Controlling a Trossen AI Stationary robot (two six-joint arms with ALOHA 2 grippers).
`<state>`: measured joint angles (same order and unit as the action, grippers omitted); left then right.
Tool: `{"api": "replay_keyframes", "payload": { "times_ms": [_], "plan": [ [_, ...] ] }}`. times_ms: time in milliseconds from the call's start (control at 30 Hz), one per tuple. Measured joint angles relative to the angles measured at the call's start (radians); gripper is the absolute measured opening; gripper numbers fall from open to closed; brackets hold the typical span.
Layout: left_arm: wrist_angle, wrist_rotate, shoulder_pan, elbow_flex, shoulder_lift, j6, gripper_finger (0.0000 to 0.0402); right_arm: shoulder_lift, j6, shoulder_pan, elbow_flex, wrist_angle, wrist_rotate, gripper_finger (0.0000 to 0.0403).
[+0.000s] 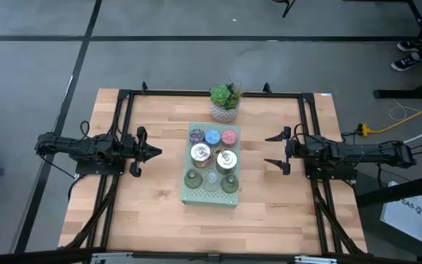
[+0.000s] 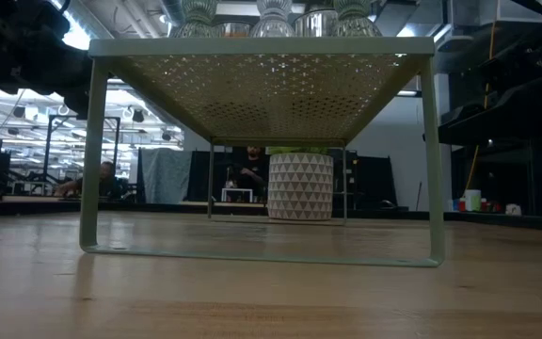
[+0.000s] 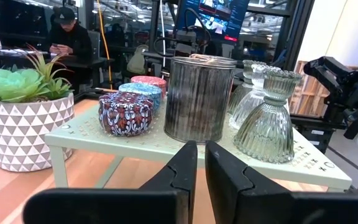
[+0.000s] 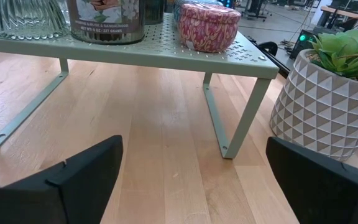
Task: Pick & Place candle stick holders
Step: Return to Home Position
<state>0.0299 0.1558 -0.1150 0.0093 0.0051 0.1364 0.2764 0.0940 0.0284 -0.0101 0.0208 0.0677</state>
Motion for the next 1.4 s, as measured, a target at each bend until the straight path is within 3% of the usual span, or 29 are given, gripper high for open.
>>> {"api": "replay_keyframes", "payload": {
  "times_ms": [1400],
  "plan": [
    [0.000, 0.000, 0.000, 0.000, 0.000, 0.000, 0.0027, 0.000, 0.000, 0.000, 0.000, 0.000, 0.000, 0.0399]
  ]
}}
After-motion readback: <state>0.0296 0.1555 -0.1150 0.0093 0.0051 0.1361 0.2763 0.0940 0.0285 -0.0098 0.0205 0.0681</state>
